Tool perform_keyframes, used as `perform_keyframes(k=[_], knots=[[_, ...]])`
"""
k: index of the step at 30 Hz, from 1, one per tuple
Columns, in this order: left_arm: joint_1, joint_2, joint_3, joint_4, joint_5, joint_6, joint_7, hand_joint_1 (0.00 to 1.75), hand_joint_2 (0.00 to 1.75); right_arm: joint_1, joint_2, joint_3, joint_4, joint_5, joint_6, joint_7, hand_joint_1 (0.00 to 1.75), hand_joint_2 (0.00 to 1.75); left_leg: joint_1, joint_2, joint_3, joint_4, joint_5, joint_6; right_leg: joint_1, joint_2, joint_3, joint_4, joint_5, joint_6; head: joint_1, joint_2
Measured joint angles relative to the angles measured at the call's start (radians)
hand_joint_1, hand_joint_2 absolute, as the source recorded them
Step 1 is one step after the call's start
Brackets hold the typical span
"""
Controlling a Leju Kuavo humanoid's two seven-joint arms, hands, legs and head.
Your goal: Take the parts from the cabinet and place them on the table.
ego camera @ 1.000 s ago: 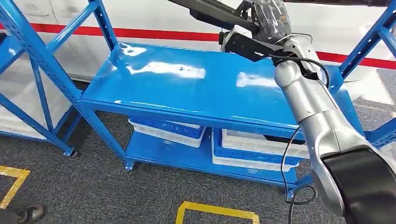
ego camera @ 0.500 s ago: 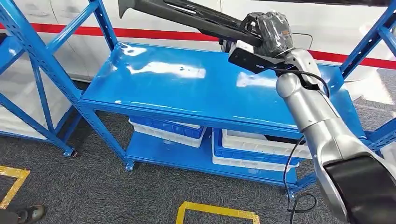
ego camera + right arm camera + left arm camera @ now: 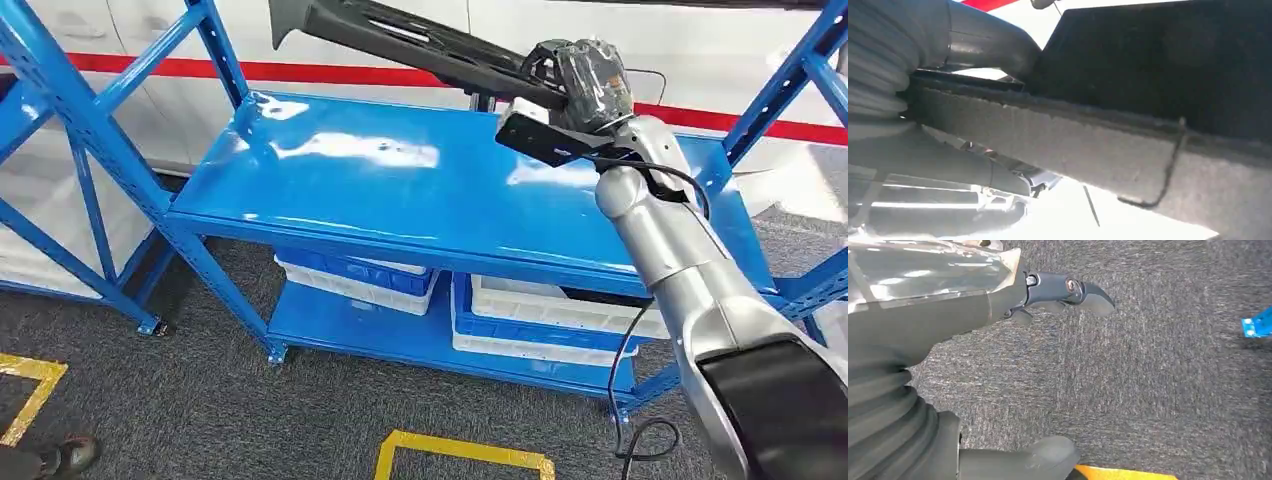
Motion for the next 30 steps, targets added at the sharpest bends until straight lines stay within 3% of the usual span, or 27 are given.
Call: perform_keyframes(k=[2,3,4,5,7,8,9,10,12,13,14,15,17,18,19,20,22,23,24,25,27,28,29,30], knots=[[0.000,0.000,0.000,0.000,0.000,0.001,0.000,0.00,1.75,0.002,0.004,0.000,0.008,0.000,-0.005,0.001,1.69,1.75,0.004,-0.001,-0.005,0.003,0.001,-0.007,-0.003,0.002,-0.007,0.003,-0.001,-0.015,-0.003,0.000],[0.000,0.001,0.000,0.000,0.000,0.001,0.000,0.00,1.75,0.001,0.006,0.000,0.010,0.000,-0.006,0.001,1.69,1.75,0.010,-0.003,-0.012,0.010,-0.008,-0.012,-0.011,0.002,-0.007,-0.001,0.003,-0.028,-0.002,0.000],[0.000,0.001,0.000,0.000,0.000,0.001,0.000,0.00,1.75,0.000,0.010,0.000,0.011,0.000,-0.008,0.001,1.69,1.75,0.010,-0.003,-0.021,0.039,-0.038,-0.018,-0.009,0.002,-0.009,-0.001,0.004,-0.038,-0.006,0.000],[0.000,0.000,0.000,0.000,0.000,0.001,0.000,0.00,1.75,0.000,0.014,0.000,0.012,0.000,-0.008,0.001,1.69,1.75,0.012,-0.003,-0.044,0.097,-0.078,-0.023,-0.008,0.002,-0.011,-0.001,0.007,-0.048,-0.006,0.000],[0.000,0.000,0.000,0.000,0.000,0.001,0.000,0.00,1.75,0.001,0.019,0.002,0.016,0.000,-0.008,0.001,1.69,1.75,0.013,-0.003,-0.114,0.256,-0.155,-0.031,-0.001,0.002,-0.019,0.000,0.011,-0.057,-0.006,0.000],[0.000,0.000,0.000,0.000,0.000,0.001,0.000,0.00,1.75,0.001,0.021,0.003,0.019,0.001,-0.008,0.001,1.69,1.75,0.013,-0.003,-0.134,0.298,-0.166,-0.031,0.003,0.002,-0.022,0.000,0.013,-0.059,-0.006,0.000],[0.000,0.000,0.000,0.000,0.000,0.002,0.000,0.00,1.75,0.002,0.021,0.004,0.022,0.003,-0.008,0.001,1.69,1.75,0.013,-0.003,-0.136,0.305,-0.155,-0.028,0.007,0.002,-0.026,0.000,0.016,-0.064,-0.006,0.000],[0.000,0.000,0.000,0.000,0.000,0.002,0.001,0.00,1.75,0.002,0.021,0.005,0.025,0.004,-0.008,0.001,1.69,1.75,0.012,-0.003,-0.116,0.270,-0.125,-0.021,0.012,0.002,-0.030,0.000,0.019,-0.067,-0.006,0.000],[0.000,0.000,0.000,0.000,0.000,0.003,0.001,0.00,1.75,0.001,0.021,0.006,0.026,0.006,-0.008,0.001,1.69,1.75,0.005,-0.004,-0.020,0.107,-0.048,0.003,0.021,0.003,-0.033,0.000,0.025,-0.069,-0.006,0.000],[-0.001,0.001,0.000,0.000,-0.002,0.003,0.001,0.00,1.75,-0.001,0.021,0.006,0.026,0.006,-0.008,0.001,1.69,1.75,-0.002,-0.005,0.023,0.027,-0.043,0.021,0.020,0.002,-0.032,0.000,0.027,-0.069,-0.005,0.000],[-0.001,0.004,0.000,0.000,-0.003,0.003,0.002,0.00,1.75,-0.006,0.020,0.005,0.027,0.006,-0.010,0.001,1.69,1.75,-0.004,0.000,0.034,0.019,-0.048,0.024,0.026,0.003,-0.036,-0.001,0.033,-0.060,0.001,0.000],[-0.001,0.002,-0.001,0.000,-0.010,0.003,0.001,0.00,1.75,-0.006,0.020,0.006,0.029,0.006,-0.011,0.001,1.69,1.75,-0.011,0.000,0.029,0.019,-0.037,0.024,0.015,-0.001,-0.036,-0.002,0.036,-0.058,-0.003,0.000],[-0.001,0.003,-0.002,0.000,-0.010,0.004,0.003,0.00,1.75,-0.004,0.021,0.006,0.031,0.006,-0.018,-0.001,1.69,1.75,-0.019,0.000,0.028,0.010,-0.032,0.029,0.013,-0.002,-0.037,-0.006,0.046,-0.045,-0.007,0.000],[-0.001,0.002,-0.003,0.000,-0.011,0.004,0.004,0.00,1.75,-0.005,0.020,0.005,0.032,0.006,-0.019,-0.001,1.69,1.75,-0.014,0.001,0.029,-0.010,-0.016,0.032,0.023,-0.002,-0.038,-0.009,0.052,-0.036,-0.006,0.000],[-0.002,0.000,-0.005,0.000,-0.012,0.004,0.005,0.00,1.75,-0.005,0.015,0.005,0.035,0.006,-0.024,-0.001,1.69,1.75,-0.004,0.010,0.033,-0.024,0.000,0.024,0.020,-0.004,-0.055,0.007,0.035,-0.038,-0.007,0.000],[-0.003,0.000,-0.005,0.000,-0.013,0.004,0.006,0.00,1.75,-0.008,0.014,0.005,0.037,0.006,-0.026,-0.001,1.69,1.75,-0.005,0.010,0.025,-0.031,0.011,0.033,0.021,-0.004,-0.071,0.046,-0.006,-0.043,-0.001,0.000],[-0.004,-0.002,-0.006,0.000,-0.016,0.003,0.006,0.00,1.75,-0.009,0.013,0.006,0.042,0.007,-0.026,-0.001,1.69,1.75,-0.005,0.012,0.003,-0.030,0.026,0.033,0.015,-0.004,-0.121,0.196,-0.093,-0.049,0.005,0.000],[-0.003,-0.003,-0.007,0.000,-0.019,0.003,0.006,0.00,1.75,-0.004,0.012,0.006,0.045,0.008,-0.026,-0.001,1.69,1.75,-0.004,0.013,-0.008,-0.029,0.033,0.032,0.009,-0.004,-0.140,0.264,-0.121,-0.044,0.004,0.000],[-0.003,-0.003,-0.008,0.000,-0.020,0.003,0.006,0.00,1.75,0.002,0.011,0.006,0.049,0.009,-0.026,-0.001,1.69,1.75,-0.001,0.014,-0.019,-0.027,0.040,0.030,0.006,-0.004,-0.141,0.295,-0.125,-0.033,0.006,0.000],[-0.003,-0.003,-0.010,0.000,-0.022,0.003,0.006,0.00,1.75,0.004,0.010,0.006,0.051,0.010,-0.026,-0.001,1.69,1.75,0.002,0.014,-0.031,-0.024,0.046,0.025,0.001,-0.005,-0.120,0.278,-0.112,-0.022,0.005,0.000],[-0.003,-0.005,-0.014,0.000,-0.023,0.003,0.006,0.00,1.75,0.004,0.010,0.006,0.055,0.011,-0.026,-0.001,1.69,1.75,0.010,0.014,-0.056,-0.008,0.054,0.014,-0.012,-0.007,-0.022,0.136,-0.064,0.009,0.005,0.000],[-0.004,-0.005,-0.014,0.000,-0.024,0.003,0.006,0.00,1.75,0.001,0.010,0.006,0.055,0.011,-0.026,-0.001,1.69,1.75,0.010,0.014,-0.069,0.008,0.055,0.010,-0.020,-0.010,0.035,0.041,-0.058,0.020,0.006,0.000],[-0.005,-0.003,-0.014,-0.001,-0.024,0.003,0.006,0.00,1.75,-0.002,0.012,0.006,0.056,0.011,-0.026,-0.001,1.69,1.75,0.007,0.014,-0.088,0.016,0.057,0.000,-0.005,-0.003,0.059,0.015,-0.080,0.017,0.009,0.000],[-0.005,-0.005,-0.014,-0.001,-0.026,0.003,0.006,0.00,1.75,-0.001,0.013,0.005,0.056,0.012,-0.028,-0.001,1.69,1.75,0.005,0.014,-0.090,0.021,0.063,-0.007,0.000,-0.002,0.043,0.022,-0.070,0.004,0.003,0.000]])
